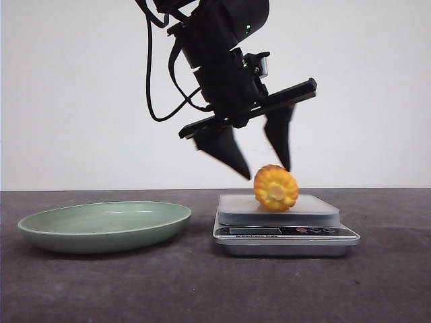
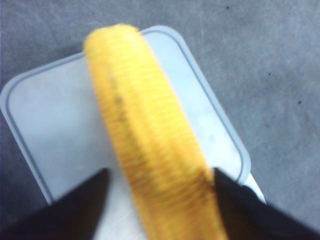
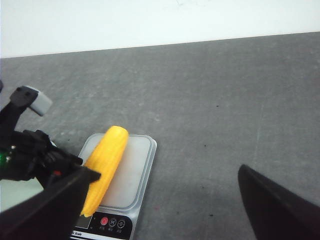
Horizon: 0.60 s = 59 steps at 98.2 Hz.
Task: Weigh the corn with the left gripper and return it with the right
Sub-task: 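Lift the corn with the left gripper and lower it onto the scale, then open the left gripper and raise it away from the scale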
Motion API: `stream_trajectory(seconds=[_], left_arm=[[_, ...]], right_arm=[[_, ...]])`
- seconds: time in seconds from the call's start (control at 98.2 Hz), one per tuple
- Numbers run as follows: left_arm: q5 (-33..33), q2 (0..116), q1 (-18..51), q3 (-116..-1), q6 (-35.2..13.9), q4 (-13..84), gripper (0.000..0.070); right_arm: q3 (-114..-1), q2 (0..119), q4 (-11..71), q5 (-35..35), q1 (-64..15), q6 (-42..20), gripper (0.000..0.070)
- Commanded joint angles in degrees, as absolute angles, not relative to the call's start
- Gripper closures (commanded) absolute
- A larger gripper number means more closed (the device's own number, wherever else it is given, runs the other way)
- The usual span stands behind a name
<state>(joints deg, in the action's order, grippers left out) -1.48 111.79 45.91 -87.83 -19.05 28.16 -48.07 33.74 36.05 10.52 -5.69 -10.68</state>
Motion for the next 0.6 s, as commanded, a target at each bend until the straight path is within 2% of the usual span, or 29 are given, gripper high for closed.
stream_trajectory(seconds=[0.0,0.163,0.316,0.591], left_arm=[[-2.22,112.77,46.52,-89.21,-18.65,28.47,0.0143],[-2.92,107.68,46.57,-89.97,-17.15,29.15,0.0144],[-1.72,96.82,46.33,-90.17,-14.41,29.67,0.0146],[13.26,71.53,44.27,-90.17,-10.52,37.39,0.0150]], right_arm=[[-49.19,33.95,35.70,10.50,-5.91,-10.00,0.0094],[-49.19,33.95,35.66,10.55,-5.93,-10.00,0.0082],[-49.19,34.02,35.66,10.83,-5.98,-10.07,0.0082],[-49.19,38.74,33.91,12.34,-9.80,-11.90,0.0082]])
